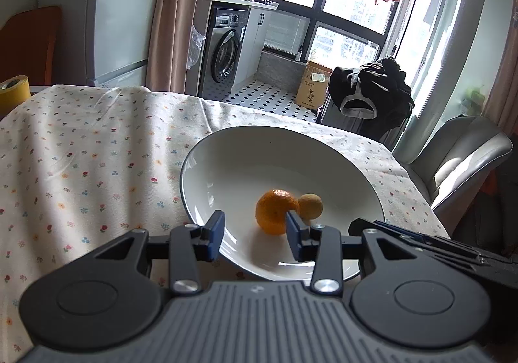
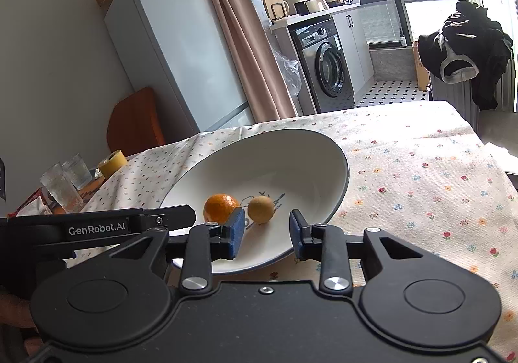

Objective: Organize fruits
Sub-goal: 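Carry the kiwi into the white bowl and open the right gripper while the left releases the orange there, then withdraw both grippers from the bowl back toward the loose fruit, then grasp the small red apple with the right gripper while the left grasps a small tangerine, then lower the red apple into the white bowl with the right gripper while the left drops the tangerine in, then withdraw both grippers from the bowl back toward the remaining fruit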

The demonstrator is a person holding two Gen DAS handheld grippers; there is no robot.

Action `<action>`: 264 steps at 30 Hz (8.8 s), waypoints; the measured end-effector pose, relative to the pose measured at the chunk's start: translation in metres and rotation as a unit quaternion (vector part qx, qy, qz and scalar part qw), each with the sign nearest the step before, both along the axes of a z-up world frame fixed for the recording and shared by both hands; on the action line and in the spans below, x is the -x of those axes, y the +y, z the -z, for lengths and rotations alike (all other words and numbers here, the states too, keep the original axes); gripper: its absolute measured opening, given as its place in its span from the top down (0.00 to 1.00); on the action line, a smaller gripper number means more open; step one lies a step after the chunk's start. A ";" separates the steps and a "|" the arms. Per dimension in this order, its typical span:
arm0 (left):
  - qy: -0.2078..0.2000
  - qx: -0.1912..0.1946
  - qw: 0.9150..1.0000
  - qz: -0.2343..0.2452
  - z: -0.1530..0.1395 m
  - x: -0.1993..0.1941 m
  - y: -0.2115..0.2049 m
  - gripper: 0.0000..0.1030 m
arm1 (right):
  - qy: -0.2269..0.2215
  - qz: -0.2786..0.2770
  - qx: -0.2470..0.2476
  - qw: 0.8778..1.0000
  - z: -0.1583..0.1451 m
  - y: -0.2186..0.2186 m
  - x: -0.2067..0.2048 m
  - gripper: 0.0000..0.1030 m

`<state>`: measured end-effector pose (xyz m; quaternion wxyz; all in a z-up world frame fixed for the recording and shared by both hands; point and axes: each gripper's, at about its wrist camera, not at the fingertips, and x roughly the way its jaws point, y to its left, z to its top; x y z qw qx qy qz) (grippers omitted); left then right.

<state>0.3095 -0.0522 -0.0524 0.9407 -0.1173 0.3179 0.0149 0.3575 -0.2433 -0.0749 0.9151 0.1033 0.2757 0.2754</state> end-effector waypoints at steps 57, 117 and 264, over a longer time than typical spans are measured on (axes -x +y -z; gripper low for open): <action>-0.064 -0.020 0.997 -0.022 -0.092 0.194 0.057 0.00 | -0.085 0.050 0.053 0.994 -0.081 -0.002 0.152 0.00; 0.002 0.010 1.000 0.025 0.013 0.163 0.018 0.71 | 0.040 -0.115 0.092 0.988 0.016 0.035 0.115 0.79; -0.060 -0.011 0.997 -0.043 -0.052 0.123 0.068 0.16 | -0.059 -0.004 0.029 0.998 -0.053 0.008 0.081 0.12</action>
